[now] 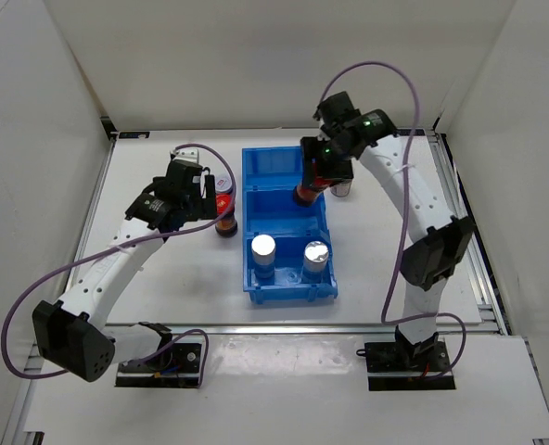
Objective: Organize the condiment bottles
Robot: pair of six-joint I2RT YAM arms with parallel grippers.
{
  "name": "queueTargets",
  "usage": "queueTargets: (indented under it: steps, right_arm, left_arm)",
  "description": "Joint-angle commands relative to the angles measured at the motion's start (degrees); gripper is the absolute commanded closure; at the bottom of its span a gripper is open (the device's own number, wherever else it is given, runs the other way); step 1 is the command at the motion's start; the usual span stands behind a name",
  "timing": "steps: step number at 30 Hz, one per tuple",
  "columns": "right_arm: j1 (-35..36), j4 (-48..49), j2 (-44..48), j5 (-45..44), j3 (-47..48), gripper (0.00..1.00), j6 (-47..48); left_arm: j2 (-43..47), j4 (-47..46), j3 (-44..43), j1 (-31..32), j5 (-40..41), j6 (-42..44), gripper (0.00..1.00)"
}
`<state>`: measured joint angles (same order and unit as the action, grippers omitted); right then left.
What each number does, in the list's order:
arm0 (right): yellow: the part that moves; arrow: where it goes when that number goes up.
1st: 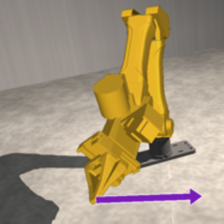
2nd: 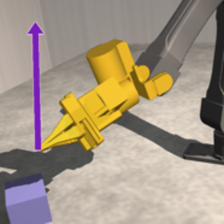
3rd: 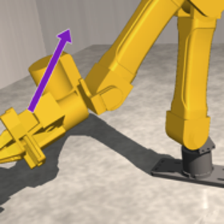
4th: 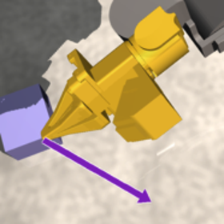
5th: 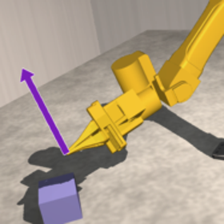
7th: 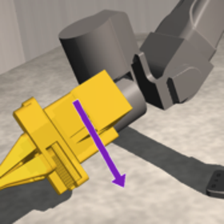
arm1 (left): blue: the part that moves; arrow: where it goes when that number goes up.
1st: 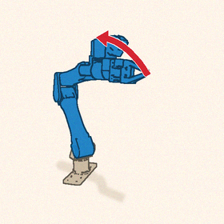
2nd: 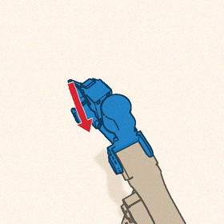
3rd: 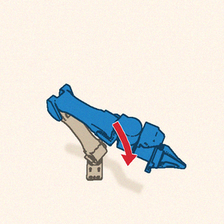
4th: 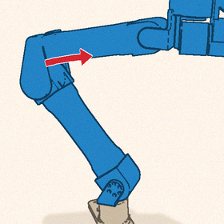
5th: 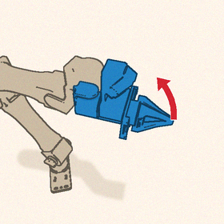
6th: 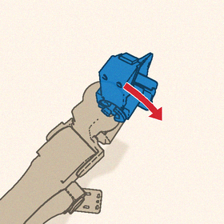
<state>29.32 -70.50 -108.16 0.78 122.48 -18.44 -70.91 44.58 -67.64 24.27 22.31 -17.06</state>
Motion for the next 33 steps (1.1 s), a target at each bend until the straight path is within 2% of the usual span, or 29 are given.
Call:
queueTargets:
  steps: [1, 9, 13, 14, 15, 18, 19, 23, 27, 33]
  right_arm:
    - [2.49, 3.26, -1.78, 3.09, 0.49, 0.98, 1.03]
    - [3.64, 5.99, -7.67, -2.7, -3.82, 1.0, 3.84]
    - [3.64, 6.6, -12.24, -2.71, -3.82, 1.0, 3.32]
    - [3.64, 6.6, -12.86, -2.71, -3.82, 0.97, 3.32]
    - [3.64, 6.6, -13.39, -2.71, -3.82, 0.88, 3.32]
    - [3.64, 6.6, -14.1, -3.5, -3.3, 0.69, 3.32]
    - [3.64, 6.6, -14.1, -3.5, -3.3, 0.54, 3.32]
    - [3.64, 5.38, -13.39, -4.12, -0.84, 0.14, 2.8]
    - [3.64, 1.51, -9.64, -4.12, 4.61, 0.0, 0.51]
    - [3.11, 5.81, 2.06, 0.62, 2.15, 0.0, -0.11]
  left_arm:
    - [0.69, -0.28, -1.71, -0.28, -2.61, 0.53, 0.01]
    - [1.74, -0.28, -2.94, -0.28, -7.0, 1.06, 0.01]
    - [2.27, -0.28, -4.08, -0.28, -7.54, 1.59, 0.01]
    - [2.27, -0.28, -4.08, -0.28, -7.54, 1.59, 0.01]
    - [2.27, -0.28, -4.08, -0.28, -8.15, 1.59, 0.01]
    - [1.05, -0.28, -4.08, -0.28, -8.68, 1.59, 0.01]
    - [1.04, -0.28, -4.08, -0.28, -8.68, 0.98, 0.01]
    - [-1.24, -0.28, -4.6, -0.28, -8.68, -0.07, 0.01]
    - [-3.43, -1.5, -5.14, 0.33, -8.68, -0.61, 0.01]
    - [-8.36, -4.76, -5.14, 1.48, -8.69, -2.0, 0.01]
